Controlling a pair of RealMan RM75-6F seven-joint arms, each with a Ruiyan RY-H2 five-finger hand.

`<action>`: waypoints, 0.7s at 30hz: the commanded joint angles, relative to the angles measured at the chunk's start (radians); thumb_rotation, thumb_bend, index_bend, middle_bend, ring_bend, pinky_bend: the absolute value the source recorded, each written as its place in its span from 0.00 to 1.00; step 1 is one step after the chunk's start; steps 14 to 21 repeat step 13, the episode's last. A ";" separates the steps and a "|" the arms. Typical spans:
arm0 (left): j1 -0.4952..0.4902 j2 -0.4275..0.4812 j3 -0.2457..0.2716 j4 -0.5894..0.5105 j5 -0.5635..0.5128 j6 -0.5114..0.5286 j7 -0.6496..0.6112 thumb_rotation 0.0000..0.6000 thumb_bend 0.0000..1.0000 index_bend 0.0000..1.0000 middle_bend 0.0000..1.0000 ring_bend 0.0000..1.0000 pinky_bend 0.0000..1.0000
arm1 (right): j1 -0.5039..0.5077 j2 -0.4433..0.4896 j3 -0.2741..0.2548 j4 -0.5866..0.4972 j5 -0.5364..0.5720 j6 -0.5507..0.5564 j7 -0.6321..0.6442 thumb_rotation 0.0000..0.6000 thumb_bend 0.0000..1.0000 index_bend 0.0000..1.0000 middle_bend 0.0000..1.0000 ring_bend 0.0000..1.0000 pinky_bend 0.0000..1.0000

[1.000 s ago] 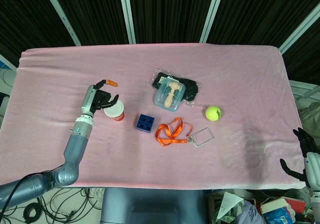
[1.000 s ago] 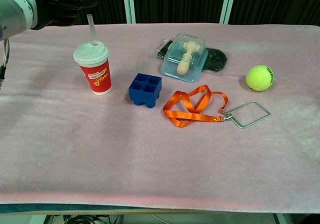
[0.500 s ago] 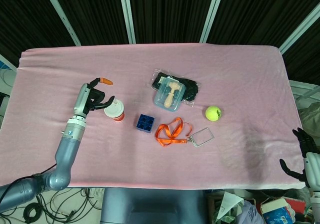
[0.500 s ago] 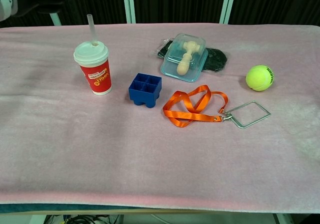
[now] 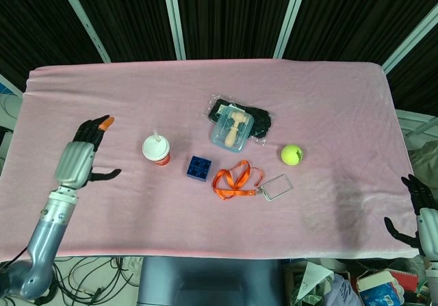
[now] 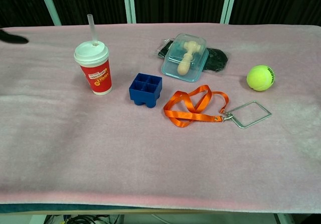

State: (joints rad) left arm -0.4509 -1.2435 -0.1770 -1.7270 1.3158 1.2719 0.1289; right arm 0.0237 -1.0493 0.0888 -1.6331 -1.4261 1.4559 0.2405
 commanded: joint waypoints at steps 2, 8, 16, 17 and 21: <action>0.136 0.082 0.137 -0.022 0.099 0.145 0.159 1.00 0.03 0.00 0.00 0.00 0.00 | 0.000 -0.002 -0.001 0.003 -0.010 0.009 -0.015 1.00 0.26 0.00 0.00 0.00 0.19; 0.229 0.073 0.194 0.008 0.143 0.248 0.146 1.00 0.03 0.00 0.00 0.00 0.00 | -0.003 -0.003 -0.006 0.000 -0.019 0.015 -0.021 1.00 0.26 0.00 0.00 0.00 0.19; 0.266 0.063 0.205 0.042 0.152 0.280 0.092 1.00 0.03 0.00 0.00 0.00 0.00 | -0.004 -0.003 -0.010 -0.004 -0.029 0.020 -0.022 1.00 0.26 0.00 0.00 0.00 0.19; 0.266 0.063 0.205 0.042 0.152 0.280 0.092 1.00 0.03 0.00 0.00 0.00 0.00 | -0.004 -0.003 -0.010 -0.004 -0.029 0.020 -0.022 1.00 0.26 0.00 0.00 0.00 0.19; 0.266 0.063 0.205 0.042 0.152 0.280 0.092 1.00 0.03 0.00 0.00 0.00 0.00 | -0.004 -0.003 -0.010 -0.004 -0.029 0.020 -0.022 1.00 0.26 0.00 0.00 0.00 0.19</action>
